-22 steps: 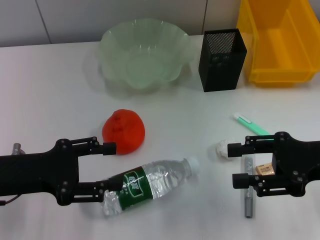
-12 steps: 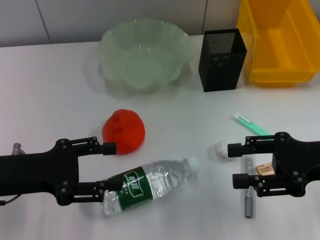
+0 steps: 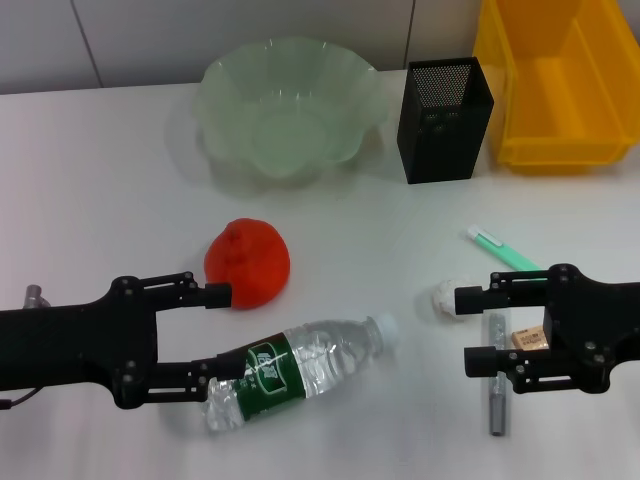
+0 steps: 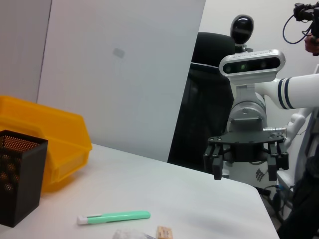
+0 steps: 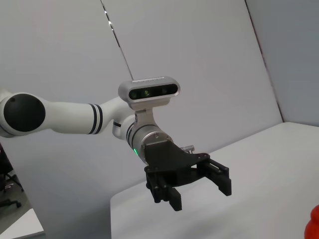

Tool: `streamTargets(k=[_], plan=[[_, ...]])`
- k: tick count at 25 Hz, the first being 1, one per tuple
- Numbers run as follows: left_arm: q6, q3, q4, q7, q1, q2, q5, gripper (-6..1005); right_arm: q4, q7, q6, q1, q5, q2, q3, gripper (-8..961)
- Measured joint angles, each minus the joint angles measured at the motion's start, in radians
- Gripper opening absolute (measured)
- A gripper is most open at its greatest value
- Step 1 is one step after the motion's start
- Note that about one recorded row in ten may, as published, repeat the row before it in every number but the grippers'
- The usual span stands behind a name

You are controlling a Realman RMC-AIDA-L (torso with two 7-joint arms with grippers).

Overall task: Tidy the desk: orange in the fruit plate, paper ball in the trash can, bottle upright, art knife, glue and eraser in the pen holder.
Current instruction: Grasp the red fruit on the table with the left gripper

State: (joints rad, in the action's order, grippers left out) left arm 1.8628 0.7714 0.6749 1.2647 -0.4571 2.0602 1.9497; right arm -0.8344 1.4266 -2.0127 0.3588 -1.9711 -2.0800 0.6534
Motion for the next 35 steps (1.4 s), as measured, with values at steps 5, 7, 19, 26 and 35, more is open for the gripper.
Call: streamTargets(k=[5,7,19,26,35], plan=[[-0.056,-0.008,0.009,0.001,-0.005,0.004,-0.006,723,0.000,0.000,0.023,-0.003,-0.001,0.001,-0.002,666],[-0.073,-0.009,0.011,0.003,-0.006,0.004,-0.007,719,0.000,0.000,0.030,-0.005,-0.007,0.003,-0.010,666],[-0.443,0.103,0.049,0.068,-0.032,0.012,-0.009,698,0.009,-0.007,0.163,-0.057,-0.017,0.005,-0.062,666],[-0.577,0.235,0.057,0.086,-0.054,0.018,-0.033,686,0.058,-0.036,0.201,-0.068,-0.019,0.016,-0.140,666],[-0.662,0.356,0.065,0.093,-0.059,0.018,-0.086,670,0.083,-0.054,0.248,-0.075,-0.008,0.020,-0.183,665]])
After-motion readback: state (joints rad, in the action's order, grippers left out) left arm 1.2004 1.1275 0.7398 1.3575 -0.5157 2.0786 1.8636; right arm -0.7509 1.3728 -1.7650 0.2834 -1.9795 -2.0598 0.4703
